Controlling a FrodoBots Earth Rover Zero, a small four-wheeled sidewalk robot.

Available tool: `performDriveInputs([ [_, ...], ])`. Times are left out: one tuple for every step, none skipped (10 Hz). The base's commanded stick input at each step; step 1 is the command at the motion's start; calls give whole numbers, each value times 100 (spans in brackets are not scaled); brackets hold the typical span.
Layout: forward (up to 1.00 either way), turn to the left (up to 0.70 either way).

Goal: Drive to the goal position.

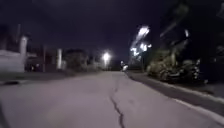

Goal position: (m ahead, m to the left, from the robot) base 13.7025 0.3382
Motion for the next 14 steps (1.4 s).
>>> performDriveInputs([
  [70, -35],
  [70, -21],
  [70, 0],
  [70, 0],
  [70, 0],
  [70, 0],
  [70, 0],
  [70, 0],
  [70, 0],
  [70, 0],
  [70, 0],
  [70, 0],
  [70, 0],
  [70, 0],
])
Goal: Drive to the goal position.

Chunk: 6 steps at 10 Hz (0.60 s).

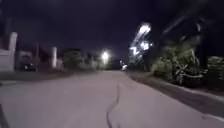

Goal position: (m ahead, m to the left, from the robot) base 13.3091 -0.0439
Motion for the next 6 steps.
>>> performDriveInputs([
  [70, 0],
  [70, 0],
  [70, 0],
  [70, 0],
  [70, 0],
  [70, 0],
])
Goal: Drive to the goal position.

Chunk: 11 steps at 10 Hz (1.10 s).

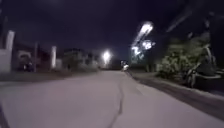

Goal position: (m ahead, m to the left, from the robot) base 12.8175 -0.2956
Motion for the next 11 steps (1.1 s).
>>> performDriveInputs([
  [70, 0],
  [70, 0],
  [70, 0],
  [70, 0],
  [70, 0],
  [70, 0],
  [70, 0],
  [70, 0],
  [70, 0],
  [70, 0],
  [70, 0],
])
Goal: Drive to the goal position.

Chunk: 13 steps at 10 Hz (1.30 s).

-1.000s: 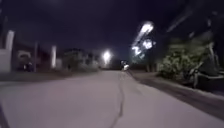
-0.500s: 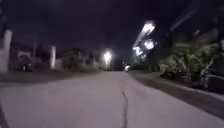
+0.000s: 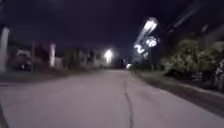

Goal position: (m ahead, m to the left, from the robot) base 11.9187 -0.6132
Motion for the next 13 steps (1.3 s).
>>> performDriveInputs([
  [70, 0],
  [70, 0],
  [70, 0],
  [70, 0],
  [70, 0],
  [70, 0],
  [70, 0],
  [70, 0],
  [70, 0],
  [70, 0],
  [70, 0],
  [70, 0],
  [70, 0],
])
